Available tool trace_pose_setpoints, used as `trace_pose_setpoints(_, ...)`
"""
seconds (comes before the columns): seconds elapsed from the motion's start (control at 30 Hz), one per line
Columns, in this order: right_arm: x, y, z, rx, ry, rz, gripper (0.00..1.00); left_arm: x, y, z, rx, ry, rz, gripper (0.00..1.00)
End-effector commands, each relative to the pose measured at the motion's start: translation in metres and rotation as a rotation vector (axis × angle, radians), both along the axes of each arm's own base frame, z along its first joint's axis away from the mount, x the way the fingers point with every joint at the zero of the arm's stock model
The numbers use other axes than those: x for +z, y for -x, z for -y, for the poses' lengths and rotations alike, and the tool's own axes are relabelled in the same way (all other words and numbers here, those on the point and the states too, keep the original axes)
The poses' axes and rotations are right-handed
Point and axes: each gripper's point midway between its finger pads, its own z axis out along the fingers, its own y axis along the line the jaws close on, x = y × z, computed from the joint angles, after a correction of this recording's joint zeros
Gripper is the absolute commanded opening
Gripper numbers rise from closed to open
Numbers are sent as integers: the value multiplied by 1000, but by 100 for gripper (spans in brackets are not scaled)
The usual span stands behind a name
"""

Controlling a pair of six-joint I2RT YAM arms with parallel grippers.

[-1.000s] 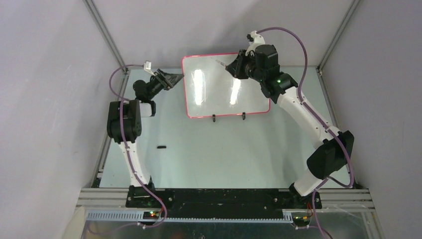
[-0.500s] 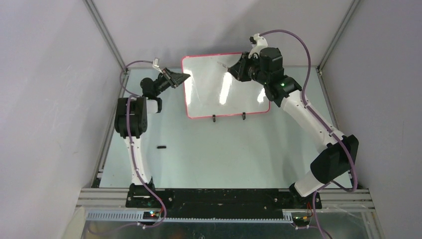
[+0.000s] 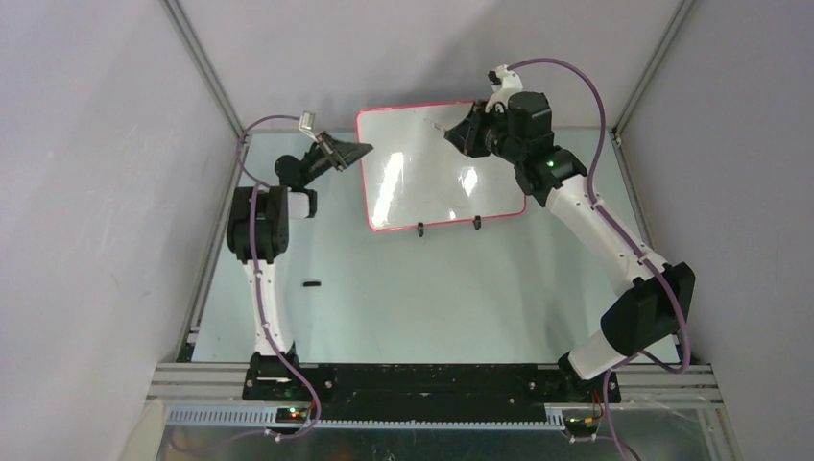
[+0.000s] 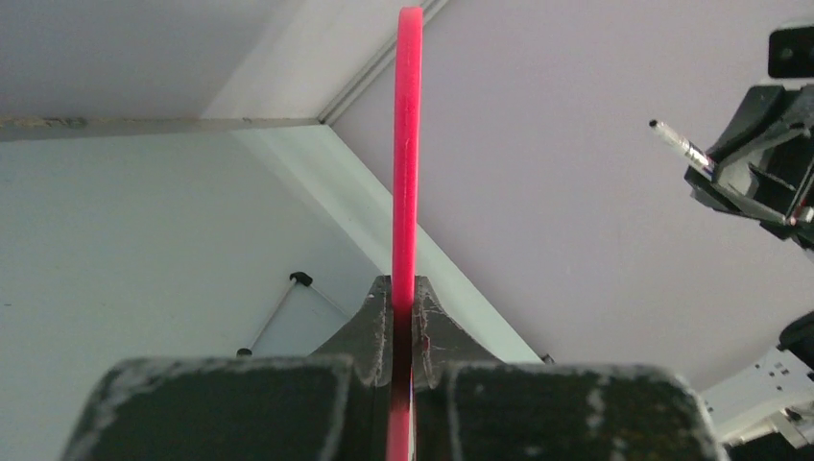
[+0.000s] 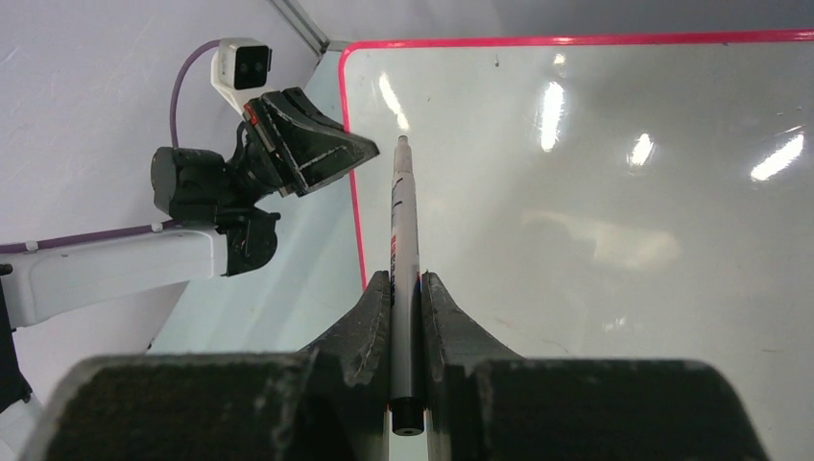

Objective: Write a sentence on the whiteboard
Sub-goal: Hold the whiteboard at the center of the board, then place the whiteboard at the center of the board.

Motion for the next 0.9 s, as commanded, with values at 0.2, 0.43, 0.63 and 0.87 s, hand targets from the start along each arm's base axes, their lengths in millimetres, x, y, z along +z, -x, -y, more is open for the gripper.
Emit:
trace_pose_setpoints(0.2, 40, 16, 11, 19, -49, 92, 0, -12, 64, 45, -179, -73, 23, 0)
trace_pose_setpoints(0.43, 43, 20, 11, 27, -60, 96, 0, -9, 93, 52, -208, -105, 51, 0)
trace_pose_setpoints(0.63, 43, 20, 12, 27, -60, 94, 0, -1, 112, 56, -247, -116, 59, 0)
trace_pose_setpoints(0.87, 41, 20, 11, 37, -62, 89, 0, -3, 123, 52, -294, -125, 24, 0)
